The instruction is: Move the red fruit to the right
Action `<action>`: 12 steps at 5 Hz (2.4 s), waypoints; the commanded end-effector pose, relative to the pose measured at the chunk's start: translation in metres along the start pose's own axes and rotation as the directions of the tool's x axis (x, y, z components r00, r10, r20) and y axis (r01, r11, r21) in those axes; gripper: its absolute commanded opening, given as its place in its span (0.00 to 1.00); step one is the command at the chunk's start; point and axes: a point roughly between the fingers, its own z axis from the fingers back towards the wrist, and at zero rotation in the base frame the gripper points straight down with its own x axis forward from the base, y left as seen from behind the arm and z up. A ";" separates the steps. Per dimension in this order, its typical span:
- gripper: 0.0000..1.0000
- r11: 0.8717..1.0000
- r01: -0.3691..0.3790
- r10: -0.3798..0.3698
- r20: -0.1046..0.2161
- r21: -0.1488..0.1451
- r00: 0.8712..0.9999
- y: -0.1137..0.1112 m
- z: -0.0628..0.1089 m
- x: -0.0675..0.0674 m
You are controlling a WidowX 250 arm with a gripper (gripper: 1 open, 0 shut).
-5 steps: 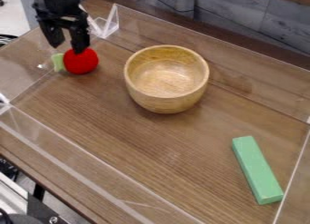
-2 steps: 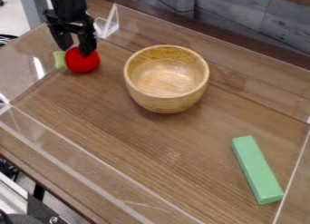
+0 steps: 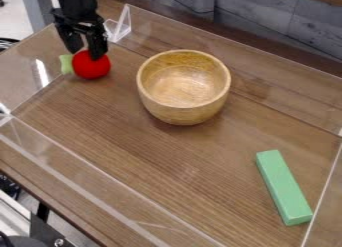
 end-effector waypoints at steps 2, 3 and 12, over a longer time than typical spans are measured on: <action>1.00 0.998 0.064 -0.064 0.045 0.004 0.997 0.007 0.020 0.009; 1.00 0.998 0.067 -0.066 0.047 -0.009 0.997 0.009 0.016 0.014; 0.00 0.980 0.184 -0.175 0.126 -0.071 0.977 -0.136 0.082 0.021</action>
